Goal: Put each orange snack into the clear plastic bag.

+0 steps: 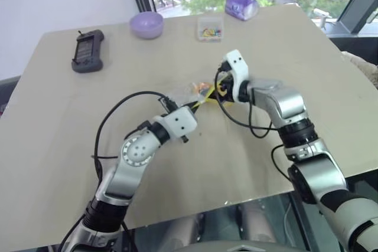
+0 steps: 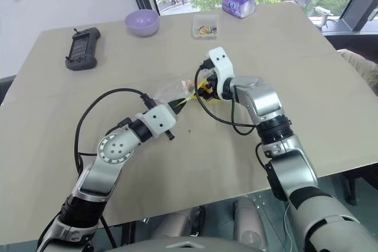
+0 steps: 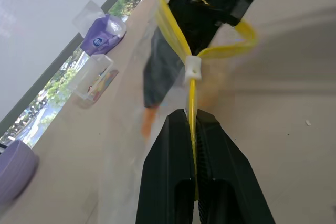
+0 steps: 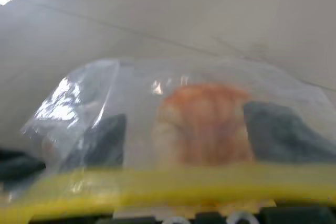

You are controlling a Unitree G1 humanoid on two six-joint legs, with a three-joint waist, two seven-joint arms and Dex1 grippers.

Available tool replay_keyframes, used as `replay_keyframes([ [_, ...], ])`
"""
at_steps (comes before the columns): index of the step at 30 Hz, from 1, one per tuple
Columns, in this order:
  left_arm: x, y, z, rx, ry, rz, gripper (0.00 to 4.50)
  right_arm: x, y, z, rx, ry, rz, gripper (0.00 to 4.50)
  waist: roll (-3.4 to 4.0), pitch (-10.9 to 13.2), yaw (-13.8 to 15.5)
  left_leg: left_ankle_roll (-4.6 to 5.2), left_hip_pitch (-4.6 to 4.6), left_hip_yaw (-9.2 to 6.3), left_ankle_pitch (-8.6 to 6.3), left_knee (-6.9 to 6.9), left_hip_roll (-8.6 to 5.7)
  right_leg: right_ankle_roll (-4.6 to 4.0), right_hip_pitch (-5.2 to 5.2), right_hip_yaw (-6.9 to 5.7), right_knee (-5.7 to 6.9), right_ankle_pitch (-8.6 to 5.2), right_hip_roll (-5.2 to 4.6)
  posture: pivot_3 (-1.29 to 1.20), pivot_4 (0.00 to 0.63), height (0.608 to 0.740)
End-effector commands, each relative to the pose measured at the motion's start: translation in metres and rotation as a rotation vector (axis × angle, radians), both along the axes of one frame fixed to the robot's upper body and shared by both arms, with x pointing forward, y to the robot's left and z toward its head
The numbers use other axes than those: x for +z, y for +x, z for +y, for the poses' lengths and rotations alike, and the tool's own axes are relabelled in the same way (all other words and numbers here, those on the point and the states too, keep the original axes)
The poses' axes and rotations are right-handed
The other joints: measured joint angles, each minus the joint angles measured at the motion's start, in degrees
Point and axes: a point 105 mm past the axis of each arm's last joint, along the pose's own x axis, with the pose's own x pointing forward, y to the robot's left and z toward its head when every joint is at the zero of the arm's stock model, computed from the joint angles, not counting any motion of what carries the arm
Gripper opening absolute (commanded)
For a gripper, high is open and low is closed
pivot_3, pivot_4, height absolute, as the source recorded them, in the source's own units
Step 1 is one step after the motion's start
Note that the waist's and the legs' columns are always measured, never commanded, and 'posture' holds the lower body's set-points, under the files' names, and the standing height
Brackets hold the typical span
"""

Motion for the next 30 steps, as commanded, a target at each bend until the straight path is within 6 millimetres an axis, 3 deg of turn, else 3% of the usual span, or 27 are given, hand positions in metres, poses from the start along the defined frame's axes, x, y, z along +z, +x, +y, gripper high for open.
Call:
replay_keyframes([
  [1,0.009,0.0,-0.001,-0.004,-0.019,-0.033,0.0,0.024,-0.022,-0.007,0.153,0.018,-0.092,3.56,0.0,0.0,0.1,0.0,0.0,0.0,0.0,0.0,0.0,0.0,0.0,0.0,0.0,0.0,-0.01,0.0,0.15,0.736],
  [8,0.008,0.0,0.0,0.002,-0.023,-0.032,0.0,0.028,-0.067,-0.059,0.384,-0.076,-0.177,3.56,-0.01,0.0,0.1,0.0,-0.02,-0.01,0.0,0.05,0.0,0.01,0.03,-0.02,-0.02,0.01,-0.07,0.0,0.15,0.736],
  [12,0.008,0.0,0.0,0.005,-0.027,-0.031,0.0,0.01,-0.039,-0.109,0.214,-0.365,-0.295,3.56,-0.01,0.0,0.6,0.01,-0.01,0.03,0.0,0.08,0.0,0.04,0.05,-0.01,-0.01,0.02,-0.09,0.0,0.15,0.736],
  [15,0.008,0.0,0.0,0.004,-0.028,-0.029,0.0,-0.008,-0.008,-0.132,0.07,-0.564,-0.39,3.56,-0.04,0.0,0.4,0.01,0.02,0.11,-0.01,0.16,-0.01,0.1,0.08,0.05,-0.01,0.08,-0.03,0.0,0.15,0.736],
  [20,0.008,0.001,-0.001,0.001,-0.028,-0.028,0.0,-0.029,0.005,-0.113,0.102,-0.646,-0.522,3.56,-0.04,0.0,0.2,0.0,0.04,0.21,0.0,0.15,0.06,0.08,0.05,0.15,0.01,0.1,-0.02,0.0,0.15,0.736],
  [23,0.009,0.001,0.0,0.003,-0.026,-0.031,0.0,-0.019,0.013,-0.09,0.083,-0.566,-0.6,3.56,-0.04,0.0,0.0,0.0,0.09,0.32,0.0,0.17,0.08,0.11,0.07,0.27,0.01,0.15,0.1,0.0,0.15,0.736],
  [30,0.009,0.001,0.001,0.008,-0.024,-0.03,0.0,0.003,0.022,-0.072,0.074,-0.499,-0.714,3.56,-0.05,0.0,0.6,0.0,0.01,0.19,0.0,0.29,0.09,0.09,0.08,0.16,-0.05,0.19,0.17,0.0,0.15,0.736],
])
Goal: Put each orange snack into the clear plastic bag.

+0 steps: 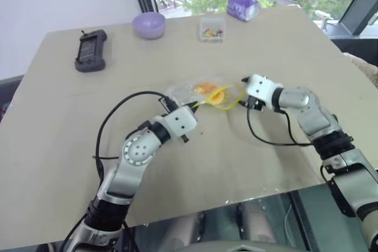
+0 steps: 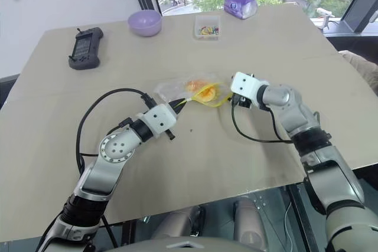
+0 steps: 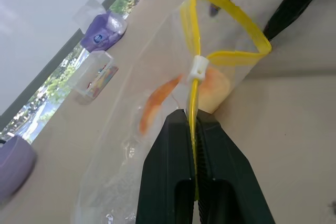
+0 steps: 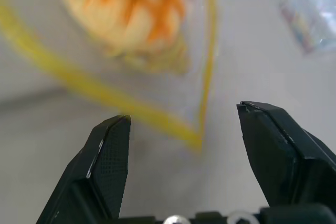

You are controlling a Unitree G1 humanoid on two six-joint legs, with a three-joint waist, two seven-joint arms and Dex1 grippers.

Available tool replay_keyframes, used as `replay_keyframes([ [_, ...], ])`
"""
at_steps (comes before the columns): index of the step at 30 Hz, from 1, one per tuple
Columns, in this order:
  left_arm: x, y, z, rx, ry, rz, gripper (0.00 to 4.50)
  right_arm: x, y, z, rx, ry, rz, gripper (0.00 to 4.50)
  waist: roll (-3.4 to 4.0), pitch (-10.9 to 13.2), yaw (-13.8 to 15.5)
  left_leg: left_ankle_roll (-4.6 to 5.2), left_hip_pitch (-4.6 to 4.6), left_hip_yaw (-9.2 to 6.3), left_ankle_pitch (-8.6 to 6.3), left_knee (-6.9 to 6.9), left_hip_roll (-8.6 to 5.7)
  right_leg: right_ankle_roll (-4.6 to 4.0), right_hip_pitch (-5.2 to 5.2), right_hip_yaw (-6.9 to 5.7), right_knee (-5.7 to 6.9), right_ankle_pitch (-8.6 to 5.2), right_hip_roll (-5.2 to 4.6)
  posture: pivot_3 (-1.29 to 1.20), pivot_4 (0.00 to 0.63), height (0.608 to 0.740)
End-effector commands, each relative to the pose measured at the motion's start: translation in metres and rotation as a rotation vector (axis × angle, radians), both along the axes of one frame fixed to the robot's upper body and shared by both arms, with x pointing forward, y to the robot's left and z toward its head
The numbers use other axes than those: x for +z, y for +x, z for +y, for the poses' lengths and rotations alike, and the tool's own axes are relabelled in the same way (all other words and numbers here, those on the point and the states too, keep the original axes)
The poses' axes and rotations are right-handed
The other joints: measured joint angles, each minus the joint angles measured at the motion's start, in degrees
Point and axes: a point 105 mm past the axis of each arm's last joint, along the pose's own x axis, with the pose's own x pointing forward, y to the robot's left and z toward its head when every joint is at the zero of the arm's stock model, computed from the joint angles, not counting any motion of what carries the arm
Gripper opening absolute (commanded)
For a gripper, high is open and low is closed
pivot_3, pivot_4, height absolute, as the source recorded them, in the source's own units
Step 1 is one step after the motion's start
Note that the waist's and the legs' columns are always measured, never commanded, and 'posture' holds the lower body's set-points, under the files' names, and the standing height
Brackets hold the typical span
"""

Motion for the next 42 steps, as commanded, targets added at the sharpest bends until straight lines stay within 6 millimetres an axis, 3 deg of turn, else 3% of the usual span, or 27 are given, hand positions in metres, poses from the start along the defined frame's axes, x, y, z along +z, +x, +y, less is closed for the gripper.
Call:
replay_keyframes([
  [1,0.011,-0.001,0.0,-0.001,-0.014,-0.043,0.0,0.021,0.001,0.007,0.032,0.056,-0.072,3.56,0.0,0.0,-0.1,0.0,0.0,0.0,0.0,0.0,0.0,0.0,0.0,0.0,0.0,0.0,0.01,0.0,0.15,0.736],
  [4,0.011,-0.001,0.001,0.002,-0.015,-0.045,0.0,0.024,0.0,0.005,0.047,0.044,-0.084,2.65,0.0,0.0,-0.2,0.0,0.0,-0.02,0.0,-0.02,0.02,0.0,-0.01,0.0,0.02,0.0,0.03,0.0,0.15,0.736],
  [9,0.01,-0.001,0.001,0.007,-0.017,-0.044,0.0,0.02,-0.006,0.001,0.067,0.012,-0.068,0.07,0.0,0.0,-0.2,0.0,0.0,-0.01,0.0,-0.01,0.02,-0.01,-0.01,0.01,0.02,0.0,0.03,0.0,0.15,0.736],
  [14,0.01,0.0,0.001,0.006,-0.018,-0.045,0.0,0.017,-0.008,-0.002,0.064,0.005,-0.056,0.07,0.0,0.0,-0.4,0.0,0.01,0.0,0.0,-0.01,0.02,-0.01,-0.01,0.02,0.02,0.01,0.03,0.0,0.15,0.736],
  [19,0.026,0.008,0.01,0.034,-0.035,-0.087,0.0,0.047,-0.002,-0.006,0.014,0.085,-0.141,0.07,0.0,0.0,-0.3,0.0,0.01,0.0,0.0,-0.01,0.02,-0.01,-0.01,0.02,0.03,0.01,0.03,0.0,0.15,0.736],
  [26,0.13,0.058,0.057,0.269,-0.255,-0.353,0.0,0.161,0.027,-0.021,-0.205,0.325,-0.553,0.07,-0.02,0.0,-0.6,-0.02,-0.1,0.01,0.01,0.19,0.06,-0.04,-0.08,0.02,0.06,0.16,0.12,0.0,0.15,0.736],
  [32,0.167,0.071,0.067,0.319,-0.274,-0.494,0.0,0.187,0.033,-0.03,-0.276,0.409,-0.68,0.07,-0.1,0.0,-0.6,-0.02,-0.09,0.03,0.01,0.15,0.07,-0.05,-0.05,-0.24,-0.11,0.17,0.06,0.0,0.15,0.736],
  [34,0.165,0.071,0.065,0.301,-0.252,-0.491,0.0,0.183,0.032,-0.031,-0.264,0.405,-0.665,0.07,-0.1,0.0,-0.8,-0.02,-0.19,0.06,0.01,0.18,0.05,-0.05,-0.16,-0.23,-0.1,0.17,0.03,0.0,0.15,0.736],
  [37,0.132,0.062,0.052,0.217,-0.199,-0.378,0.0,0.148,0.024,-0.029,-0.169,0.322,-0.517,0.07,-0.08,-0.1,-1.1,-0.02,-0.33,0.01,0.01,0.22,0.07,-0.05,-0.33,-0.25,-0.08,0.17,0.05,0.0,0.15,0.736],
  [40,0.087,0.042,0.039,0.118,-0.161,-0.192,0.0,0.081,-0.007,-0.022,-0.021,0.161,-0.218,0.07,-0.06,-0.1,-1.2,-0.01,-0.46,-0.1,0.01,0.25,0.08,-0.05,-0.32,-0.35,-0.07,0.17,0.04,0.0,0.15,0.736],
  [42,0.039,0.017,0.034,0.066,-0.167,0.043,0.0,0.039,-0.037,-0.028,0.018,0.088,-0.026,0.07,-0.05,-0.1,-1.4,0.01,-0.63,-0.12,0.0,0.3,0.06,-0.05,-0.39,-0.38,-0.08,0.17,0.03,0.0,0.15,0.736],
])
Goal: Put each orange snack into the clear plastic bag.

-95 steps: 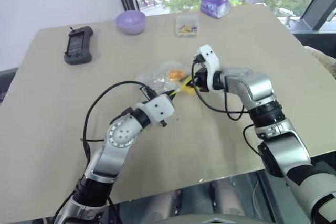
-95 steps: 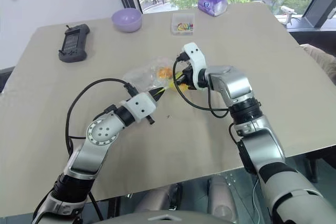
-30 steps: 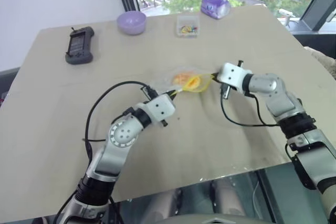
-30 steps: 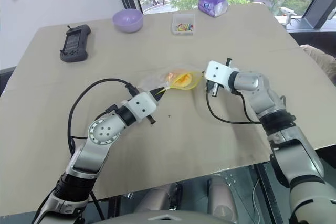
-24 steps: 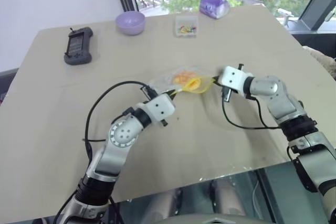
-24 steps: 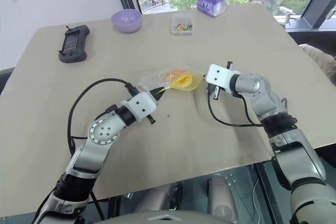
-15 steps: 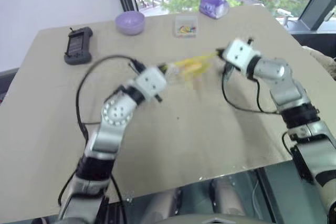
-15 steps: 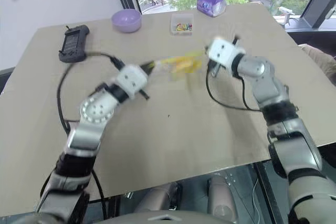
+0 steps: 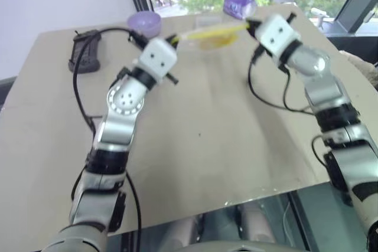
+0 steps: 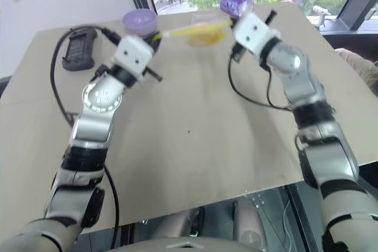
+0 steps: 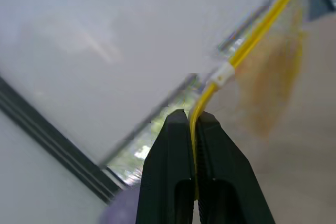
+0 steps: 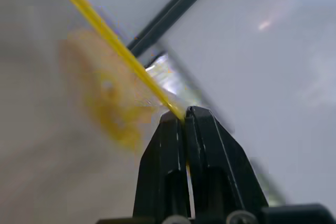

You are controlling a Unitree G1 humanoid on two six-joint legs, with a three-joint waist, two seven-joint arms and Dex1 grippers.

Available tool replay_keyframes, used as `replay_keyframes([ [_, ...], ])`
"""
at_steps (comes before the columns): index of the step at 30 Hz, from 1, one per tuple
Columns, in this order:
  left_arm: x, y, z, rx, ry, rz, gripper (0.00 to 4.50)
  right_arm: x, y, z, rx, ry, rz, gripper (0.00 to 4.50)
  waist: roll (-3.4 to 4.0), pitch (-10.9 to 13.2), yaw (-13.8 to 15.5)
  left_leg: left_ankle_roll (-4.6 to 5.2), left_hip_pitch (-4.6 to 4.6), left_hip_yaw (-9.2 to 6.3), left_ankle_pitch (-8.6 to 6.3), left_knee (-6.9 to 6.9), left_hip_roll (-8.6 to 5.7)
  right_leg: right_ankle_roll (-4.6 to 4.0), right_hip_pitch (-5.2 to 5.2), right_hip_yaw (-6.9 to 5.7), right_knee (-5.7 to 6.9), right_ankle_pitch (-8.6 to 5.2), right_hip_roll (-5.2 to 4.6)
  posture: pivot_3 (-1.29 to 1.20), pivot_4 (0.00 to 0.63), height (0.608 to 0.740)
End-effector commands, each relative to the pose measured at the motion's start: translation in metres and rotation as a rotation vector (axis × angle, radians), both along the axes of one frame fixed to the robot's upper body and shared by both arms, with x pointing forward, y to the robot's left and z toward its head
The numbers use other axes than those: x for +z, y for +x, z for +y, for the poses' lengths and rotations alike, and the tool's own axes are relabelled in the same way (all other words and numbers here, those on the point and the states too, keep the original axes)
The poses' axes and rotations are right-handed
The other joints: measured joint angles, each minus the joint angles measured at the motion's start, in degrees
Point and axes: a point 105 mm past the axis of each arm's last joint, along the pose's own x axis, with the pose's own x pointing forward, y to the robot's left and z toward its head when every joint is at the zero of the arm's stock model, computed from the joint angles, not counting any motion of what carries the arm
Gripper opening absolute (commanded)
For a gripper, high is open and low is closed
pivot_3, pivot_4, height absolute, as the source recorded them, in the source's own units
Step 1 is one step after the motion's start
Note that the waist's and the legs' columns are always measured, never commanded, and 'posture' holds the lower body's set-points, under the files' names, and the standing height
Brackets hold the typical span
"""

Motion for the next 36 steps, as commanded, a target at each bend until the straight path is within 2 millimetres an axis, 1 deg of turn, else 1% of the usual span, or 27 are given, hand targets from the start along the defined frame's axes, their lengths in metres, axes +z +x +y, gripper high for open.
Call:
replay_keyframes([
  [1,-0.032,-0.033,0.006,-0.044,-0.029,0.205,0.0,-0.025,-0.035,-0.019,0.019,-0.072,0.194,0.07,0.04,0.0,-0.1,0.0,0.0,-0.03,0.0,0.0,0.0,0.0,0.01,0.01,0.03,0.0,-0.01,0.0,0.15,0.736],
  [2,-0.047,-0.046,0.003,-0.065,-0.019,0.268,0.0,-0.031,-0.041,-0.02,0.008,-0.058,0.233,0.07,0.08,0.0,-0.3,0.01,-0.01,-0.03,0.0,-0.03,0.0,0.0,-0.01,0.01,0.02,0.0,-0.01,0.0,0.15,0.736],
  [4,-0.063,-0.06,0.002,-0.07,-0.022,0.336,0.0,-0.034,-0.044,-0.023,-0.023,-0.034,0.262,0.07,0.1,0.1,-0.6,0.01,0.07,0.04,-0.01,-0.05,0.0,0.0,-0.08,0.17,0.02,0.0,0.01,0.0,0.15,0.736],
  [6,-0.072,-0.067,0.002,-0.051,-0.075,0.4,0.0,-0.037,-0.045,-0.025,-0.047,-0.035,0.268,0.07,0.11,0.1,-0.2,-0.03,0.21,0.05,0.02,-0.04,0.05,-0.11,-0.05,0.23,0.07,0.23,0.12,0.0,0.15,0.736],
  [7,-0.074,-0.068,0.002,-0.041,-0.098,0.418,0.0,-0.037,-0.044,-0.027,-0.065,-0.027,0.266,0.31,0.1,0.1,0.4,-0.1,0.43,0.08,0.06,-0.04,0.1,-0.17,0.17,0.26,0.07,0.33,0.19,0.0,0.15,0.736],
  [9,-0.073,-0.068,0.001,-0.033,-0.131,0.439,0.0,-0.036,-0.042,-0.028,-0.085,-0.016,0.264,0.99,0.14,0.1,1.7,-0.04,1.19,0.12,0.0,-0.14,0.2,-0.2,0.9,0.24,0.05,0.37,0.28,0.0,0.15,0.736],
  [10,-0.072,-0.067,0.0,-0.028,-0.151,0.446,0.0,-0.036,-0.042,-0.029,-0.085,-0.025,0.267,1.37,0.14,0.1,2.2,0.08,1.61,0.1,-0.08,-0.19,0.22,-0.2,1.33,0.21,0.0,0.36,0.31,0.0,0.15,0.736],
  [11,-0.071,-0.066,0.0,-0.022,-0.167,0.452,0.0,-0.037,-0.043,-0.029,-0.082,-0.034,0.276,1.94,0.14,0.2,2.6,0.11,1.87,0.1,-0.1,-0.22,0.23,-0.18,1.58,0.2,-0.04,0.34,0.32,0.0,0.15,0.736],
  [12,-0.07,-0.066,0.0,-0.02,-0.191,0.466,0.33,-0.037,-0.044,-0.031,-0.081,-0.038,0.285,2.36,0.13,0.2,2.8,0.12,2.07,0.07,-0.11,-0.25,0.24,-0.18,1.79,0.15,-0.14,0.34,0.33,0.0,0.15,0.736],
  [13,-0.07,-0.066,0.0,-0.018,-0.207,0.476,0.65,-0.037,-0.045,-0.032,-0.084,-0.038,0.296,2.73,0.12,0.2,2.9,0.06,2.04,0.06,-0.07,-0.24,0.24,-0.18,1.79,0.14,-0.18,0.35,0.32,0.0,0.15,0.736],
  [14,-0.069,-0.066,0.0,-0.02,-0.227,0.487,0.85,-0.038,-0.048,-0.034,-0.084,-0.043,0.321,2.92,0.12,0.2,2.9,-0.06,2.01,0.08,0.0,-0.24,0.24,-0.18,1.77,0.16,-0.2,0.35,0.31,0.0,0.15,0.736],
  [15,-0.069,-0.067,-0.002,-0.031,-0.255,0.506,1.28,-0.042,-0.055,-0.037,-0.07,-0.078,0.374,3.43,0.12,0.2,3.0,-0.06,1.98,0.09,0.01,-0.22,0.23,-0.18,1.76,0.17,-0.21,0.37,0.3,0.0,0.15,0.736],
  [17,-0.068,-0.069,-0.006,-0.062,-0.275,0.529,2.11,-0.047,-0.068,-0.041,-0.028,-0.145,0.431,3.47,0.12,0.2,3.5,-0.03,1.9,0.1,-0.01,-0.22,0.23,-0.18,1.7,0.18,-0.28,0.36,0.29,0.0,0.15,0.736],
  [18,-0.067,-0.07,-0.007,-0.079,-0.279,0.536,2.54,-0.043,-0.071,-0.042,-0.019,-0.144,0.442,3.47,0.12,0.2,3.6,-0.01,1.76,0.08,-0.04,-0.25,0.23,-0.18,1.6,0.16,-0.38,0.35,0.29,0.0,0.15,0.736],
  [20,-0.066,-0.072,-0.01,-0.1,-0.282,0.539,2.54,-0.036,-0.074,-0.041,-0.004,-0.122,0.446,3.47,0.12,0.2,3.5,-0.01,1.69,0.13,-0.08,-0.36,0.27,-0.18,1.51,0.21,-0.55,0.36,0.31,0.0,0.15,0.736],
  [21,-0.066,-0.074,-0.012,-0.125,-0.284,0.549,2.54,-0.028,-0.076,-0.032,0.032,-0.096,0.433,3.47,0.12,0.2,3.4,-0.01,1.62,0.21,-0.08,-0.44,0.28,-0.18,1.4,0.29,-0.56,0.36,0.3,0.0,0.15,0.736],
  [22,-0.067,-0.075,-0.014,-0.142,-0.294,0.565,2.54,-0.021,-0.079,-0.019,0.077,-0.061,0.429,3.47,0.12,0.2,3.3,-0.02,1.58,0.22,-0.08,-0.46,0.31,-0.18,1.34,0.3,-0.56,0.36,0.31,0.0,0.15,0.736],
  [24,-0.07,-0.075,-0.015,-0.166,-0.329,0.608,2.54,-0.014,-0.085,0.004,0.157,-0.016,0.43,3.47,0.12,0.2,3.0,-0.03,1.56,0.27,-0.08,-0.53,0.36,-0.18,1.29,0.33,-0.57,0.36,0.33,0.0,0.15,0.736],
  [27,-0.071,-0.073,-0.015,-0.181,-0.374,0.65,2.54,-0.017,-0.088,0.03,0.204,0.014,0.421,3.47,0.1,0.2,3.1,-0.04,1.56,0.26,-0.08,-0.56,0.4,-0.19,1.27,0.32,-0.57,0.36,0.34,0.0,0.15,0.736],
  [30,-0.075,-0.076,-0.013,-0.2,-0.355,0.684,2.54,-0.031,-0.096,0.053,0.253,0.0,0.44,3.47,0.08,0.1,3.4,-0.04,1.54,0.27,-0.08,-0.56,0.38,-0.19,1.27,0.31,-0.63,0.36,0.36,0.0,0.15,0.736],
  [32,-0.077,-0.079,-0.011,-0.203,-0.347,0.701,2.54,-0.036,-0.097,0.06,0.259,-0.009,0.441,3.47,0.08,0.2,3.6,-0.04,1.49,0.26,-0.08,-0.57,0.37,-0.19,1.23,0.3,-0.67,0.36,0.36,0.0,0.15,0.736],
  [36,-0.084,-0.083,-0.005,-0.2,-0.315,0.722,2.54,-0.037,-0.1,0.067,0.269,0.004,0.454,3.47,0.08,0.2,4.0,-0.04,1.43,0.23,-0.08,-0.59,0.36,-0.19,1.17,0.28,-0.73,0.37,0.36,0.0,0.15,0.736],
])
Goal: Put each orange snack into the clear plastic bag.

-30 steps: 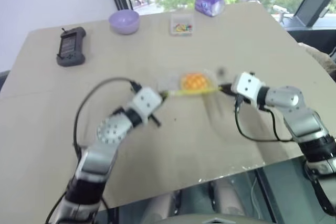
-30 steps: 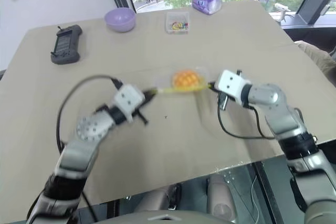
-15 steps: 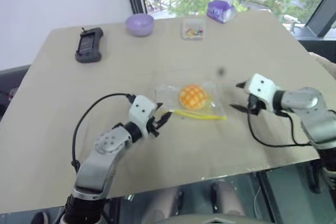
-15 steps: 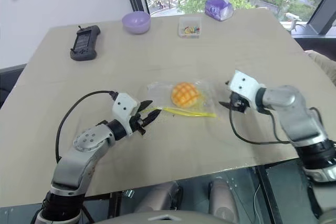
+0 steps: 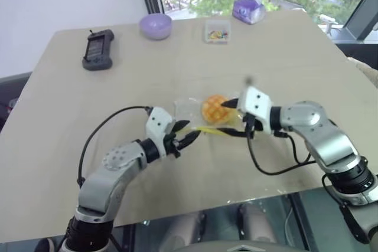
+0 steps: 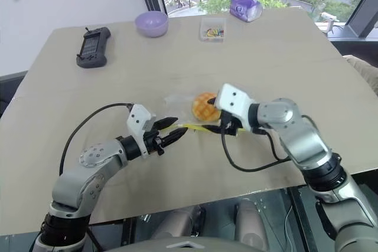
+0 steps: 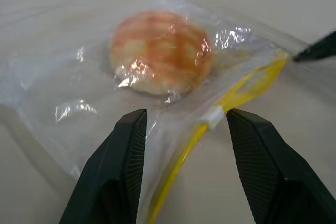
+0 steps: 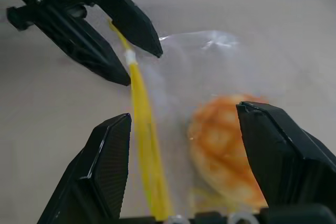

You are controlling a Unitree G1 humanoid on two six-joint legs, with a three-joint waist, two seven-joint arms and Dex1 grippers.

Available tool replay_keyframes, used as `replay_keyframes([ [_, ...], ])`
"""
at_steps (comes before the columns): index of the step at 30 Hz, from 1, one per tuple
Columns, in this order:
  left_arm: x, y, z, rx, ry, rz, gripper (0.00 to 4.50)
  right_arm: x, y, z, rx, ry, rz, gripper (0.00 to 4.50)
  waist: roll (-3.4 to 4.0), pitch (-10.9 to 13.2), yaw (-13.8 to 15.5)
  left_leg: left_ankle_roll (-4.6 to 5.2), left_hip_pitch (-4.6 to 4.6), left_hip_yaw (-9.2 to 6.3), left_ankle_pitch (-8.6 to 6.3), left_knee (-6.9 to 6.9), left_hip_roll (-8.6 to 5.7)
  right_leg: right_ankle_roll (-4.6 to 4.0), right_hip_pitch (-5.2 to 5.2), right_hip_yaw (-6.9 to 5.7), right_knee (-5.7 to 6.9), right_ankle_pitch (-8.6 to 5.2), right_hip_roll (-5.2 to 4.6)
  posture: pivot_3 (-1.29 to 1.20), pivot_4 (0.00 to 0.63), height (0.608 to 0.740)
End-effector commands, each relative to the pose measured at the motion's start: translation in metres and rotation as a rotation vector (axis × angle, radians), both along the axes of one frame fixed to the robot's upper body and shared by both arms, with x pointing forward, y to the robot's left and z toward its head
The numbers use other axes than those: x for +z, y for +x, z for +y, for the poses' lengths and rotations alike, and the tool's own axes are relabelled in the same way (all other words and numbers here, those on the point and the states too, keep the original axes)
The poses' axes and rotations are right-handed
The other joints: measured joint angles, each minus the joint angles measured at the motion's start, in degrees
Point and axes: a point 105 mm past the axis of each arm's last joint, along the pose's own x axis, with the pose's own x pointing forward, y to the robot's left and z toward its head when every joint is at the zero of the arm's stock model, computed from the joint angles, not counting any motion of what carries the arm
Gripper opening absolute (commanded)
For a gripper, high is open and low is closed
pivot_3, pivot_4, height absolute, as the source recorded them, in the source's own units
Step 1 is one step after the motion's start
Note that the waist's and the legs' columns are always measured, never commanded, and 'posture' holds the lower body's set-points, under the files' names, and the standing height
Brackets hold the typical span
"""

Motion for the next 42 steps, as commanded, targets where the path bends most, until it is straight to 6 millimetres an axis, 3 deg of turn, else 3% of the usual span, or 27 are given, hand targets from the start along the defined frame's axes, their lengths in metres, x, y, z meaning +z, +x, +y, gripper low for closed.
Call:
replay_keyframes([
  [1,0.001,-0.004,0.007,-0.008,0.011,-0.01,2.54,0.012,-0.003,0.008,0.01,0.027,-0.046,3.47,0.0,0.0,0.0,0.0,0.0,0.0,0.0,-0.02,0.0,0.0,0.0,0.0,-0.01,0.0,0.0,0.0,0.15,0.736],
  [8,-0.003,-0.002,0.009,-0.028,0.039,-0.005,2.54,0.008,-0.011,0.027,0.044,0.043,-0.066,3.47,0.0,0.0,-0.1,-0.01,0.0,0.02,0.01,-0.16,0.01,0.0,-0.07,0.03,-0.04,0.0,0.01,0.0,0.15,0.736],
  [15,-0.005,-0.003,0.012,-0.064,0.076,-0.015,2.54,0.005,-0.012,0.03,0.041,0.032,-0.074,3.47,0.0,0.0,-0.1,-0.01,0.0,-0.01,0.01,-0.23,0.01,0.0,-0.06,0.0,-0.14,0.0,0.01,0.0,0.15,0.736],
  [21,-0.006,-0.003,0.014,-0.07,0.083,-0.018,0.03,0.006,-0.008,0.029,0.026,0.034,-0.085,3.47,0.0,0.0,-0.1,-0.01,0.0,0.0,0.01,-0.27,0.01,0.0,-0.06,0.0,-0.17,0.0,0.02,0.0,0.15,0.736],
  [29,-0.003,-0.003,0.007,-0.096,0.06,-0.029,0.03,0.007,-0.009,0.034,0.028,0.054,-0.085,3.47,0.0,0.0,-0.1,-0.01,0.0,-0.01,0.01,-0.28,0.01,0.0,-0.06,0.0,-0.18,0.0,0.02,0.0,0.15,0.736],
  [36,0.012,0.001,-0.016,-0.16,0.003,-0.097,0.03,0.005,-0.013,0.048,0.073,0.047,-0.121,3.47,0.0,0.0,-0.1,-0.01,0.0,-0.02,0.01,-0.27,0.01,0.0,-0.06,-0.01,-0.18,0.0,0.02,0.0,0.15,0.736],
  [42,0.014,0.001,-0.024,-0.205,-0.005,-0.102,0.03,-0.001,-0.001,0.043,0.046,-0.012,-0.181,3.47,0.0,0.0,-0.4,-0.01,0.0,-0.02,0.01,-0.28,0.01,0.0,-0.07,-0.01,-0.18,0.0,0.04,0.0,0.15,0.736],
])
